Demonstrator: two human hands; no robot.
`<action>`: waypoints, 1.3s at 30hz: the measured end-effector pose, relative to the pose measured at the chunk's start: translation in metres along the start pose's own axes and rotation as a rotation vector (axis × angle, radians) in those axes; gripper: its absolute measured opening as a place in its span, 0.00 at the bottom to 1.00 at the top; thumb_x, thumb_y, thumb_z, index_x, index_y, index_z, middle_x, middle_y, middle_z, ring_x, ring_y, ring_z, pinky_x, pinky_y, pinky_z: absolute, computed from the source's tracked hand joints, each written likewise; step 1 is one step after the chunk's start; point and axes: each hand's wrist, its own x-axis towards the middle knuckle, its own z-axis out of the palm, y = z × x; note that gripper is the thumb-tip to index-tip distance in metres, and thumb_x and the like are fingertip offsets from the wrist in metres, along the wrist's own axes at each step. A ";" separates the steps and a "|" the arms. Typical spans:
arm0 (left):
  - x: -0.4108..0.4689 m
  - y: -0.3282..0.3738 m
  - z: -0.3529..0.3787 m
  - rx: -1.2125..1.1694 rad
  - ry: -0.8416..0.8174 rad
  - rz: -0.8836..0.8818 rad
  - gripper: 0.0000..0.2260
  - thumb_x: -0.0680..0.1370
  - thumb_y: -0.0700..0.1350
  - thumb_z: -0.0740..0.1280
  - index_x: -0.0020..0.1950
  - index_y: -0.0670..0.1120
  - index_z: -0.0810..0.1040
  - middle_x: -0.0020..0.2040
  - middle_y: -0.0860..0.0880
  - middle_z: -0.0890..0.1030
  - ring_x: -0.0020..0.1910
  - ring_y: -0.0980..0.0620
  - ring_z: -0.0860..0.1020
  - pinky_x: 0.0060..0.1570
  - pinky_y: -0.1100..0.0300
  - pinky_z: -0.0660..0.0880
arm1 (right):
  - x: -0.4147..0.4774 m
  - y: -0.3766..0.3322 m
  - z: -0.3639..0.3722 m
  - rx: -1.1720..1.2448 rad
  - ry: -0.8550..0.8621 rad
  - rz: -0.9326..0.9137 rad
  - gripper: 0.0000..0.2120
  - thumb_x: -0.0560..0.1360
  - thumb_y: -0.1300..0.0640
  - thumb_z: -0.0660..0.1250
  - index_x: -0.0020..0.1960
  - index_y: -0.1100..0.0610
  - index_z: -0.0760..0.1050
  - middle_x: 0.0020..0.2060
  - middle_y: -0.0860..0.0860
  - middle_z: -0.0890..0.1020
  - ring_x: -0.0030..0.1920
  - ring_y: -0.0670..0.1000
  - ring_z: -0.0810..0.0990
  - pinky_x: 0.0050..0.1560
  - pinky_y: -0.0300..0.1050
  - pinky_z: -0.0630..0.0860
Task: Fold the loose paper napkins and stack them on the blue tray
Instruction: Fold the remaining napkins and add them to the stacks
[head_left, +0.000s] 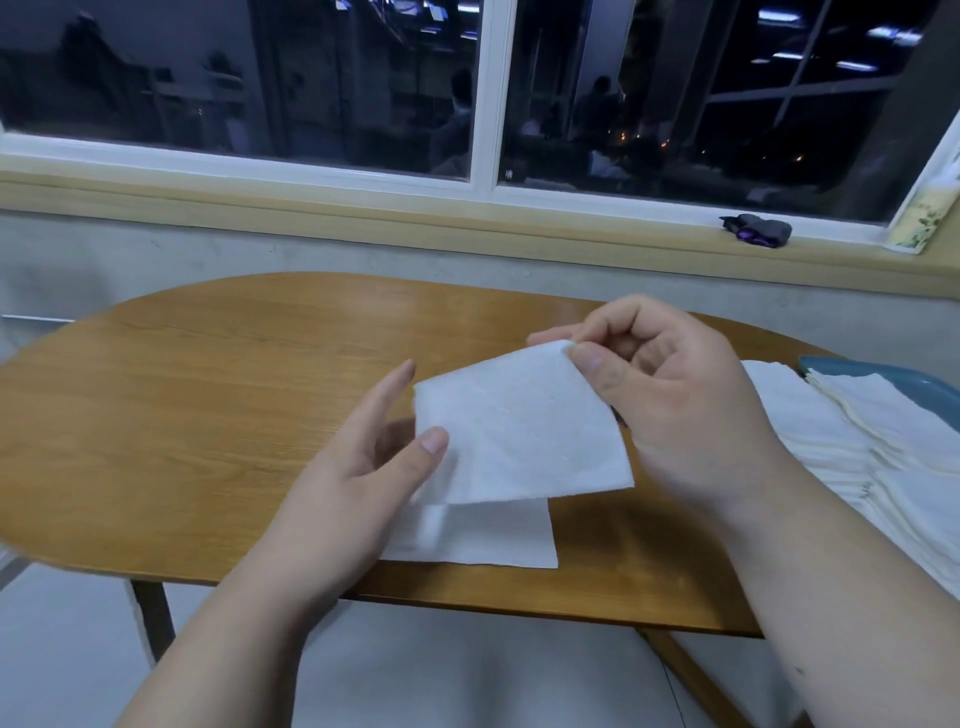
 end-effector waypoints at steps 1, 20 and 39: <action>-0.002 0.003 0.000 -0.068 -0.006 -0.011 0.27 0.77 0.55 0.71 0.71 0.70 0.64 0.52 0.60 0.84 0.52 0.61 0.82 0.59 0.55 0.76 | 0.000 0.003 0.001 -0.005 0.012 0.023 0.04 0.79 0.65 0.66 0.46 0.59 0.77 0.46 0.48 0.87 0.46 0.47 0.84 0.42 0.38 0.79; 0.010 -0.031 -0.011 0.715 -0.015 -0.032 0.08 0.77 0.50 0.67 0.47 0.64 0.83 0.41 0.63 0.77 0.44 0.63 0.76 0.42 0.66 0.69 | -0.003 0.094 0.015 -0.718 -0.046 0.336 0.08 0.76 0.55 0.65 0.39 0.47 0.77 0.36 0.41 0.81 0.37 0.43 0.79 0.41 0.45 0.78; 0.011 -0.028 -0.016 0.547 -0.018 -0.110 0.07 0.78 0.48 0.69 0.45 0.59 0.84 0.40 0.56 0.81 0.34 0.64 0.75 0.33 0.73 0.68 | 0.051 0.139 -0.008 -0.920 -0.071 0.264 0.08 0.79 0.52 0.65 0.45 0.48 0.83 0.40 0.38 0.77 0.49 0.46 0.75 0.46 0.44 0.71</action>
